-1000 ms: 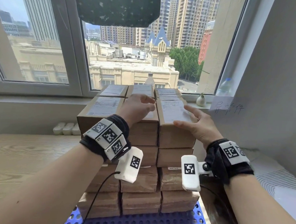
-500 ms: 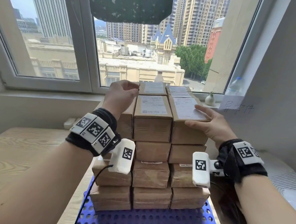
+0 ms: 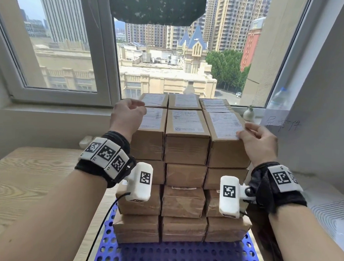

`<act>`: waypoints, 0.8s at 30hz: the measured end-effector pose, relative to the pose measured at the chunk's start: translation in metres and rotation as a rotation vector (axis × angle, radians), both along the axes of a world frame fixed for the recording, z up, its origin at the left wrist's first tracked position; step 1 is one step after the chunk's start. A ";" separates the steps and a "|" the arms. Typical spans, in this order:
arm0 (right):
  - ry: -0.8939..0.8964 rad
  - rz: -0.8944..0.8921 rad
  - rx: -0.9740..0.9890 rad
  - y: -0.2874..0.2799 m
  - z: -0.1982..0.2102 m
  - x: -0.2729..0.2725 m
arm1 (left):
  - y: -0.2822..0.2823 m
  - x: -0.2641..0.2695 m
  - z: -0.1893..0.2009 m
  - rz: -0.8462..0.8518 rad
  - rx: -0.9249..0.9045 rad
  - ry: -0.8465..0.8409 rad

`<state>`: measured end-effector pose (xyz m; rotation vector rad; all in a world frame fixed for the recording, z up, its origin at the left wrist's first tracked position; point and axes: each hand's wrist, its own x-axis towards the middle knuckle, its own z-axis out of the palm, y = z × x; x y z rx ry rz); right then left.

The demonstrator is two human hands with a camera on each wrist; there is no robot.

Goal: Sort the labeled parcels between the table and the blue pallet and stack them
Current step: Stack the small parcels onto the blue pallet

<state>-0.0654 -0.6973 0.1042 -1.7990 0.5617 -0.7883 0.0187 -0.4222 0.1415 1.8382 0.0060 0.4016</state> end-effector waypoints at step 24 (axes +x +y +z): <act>-0.165 -0.189 0.417 -0.006 -0.082 -0.015 | 0.039 0.001 -0.097 0.339 -0.611 0.224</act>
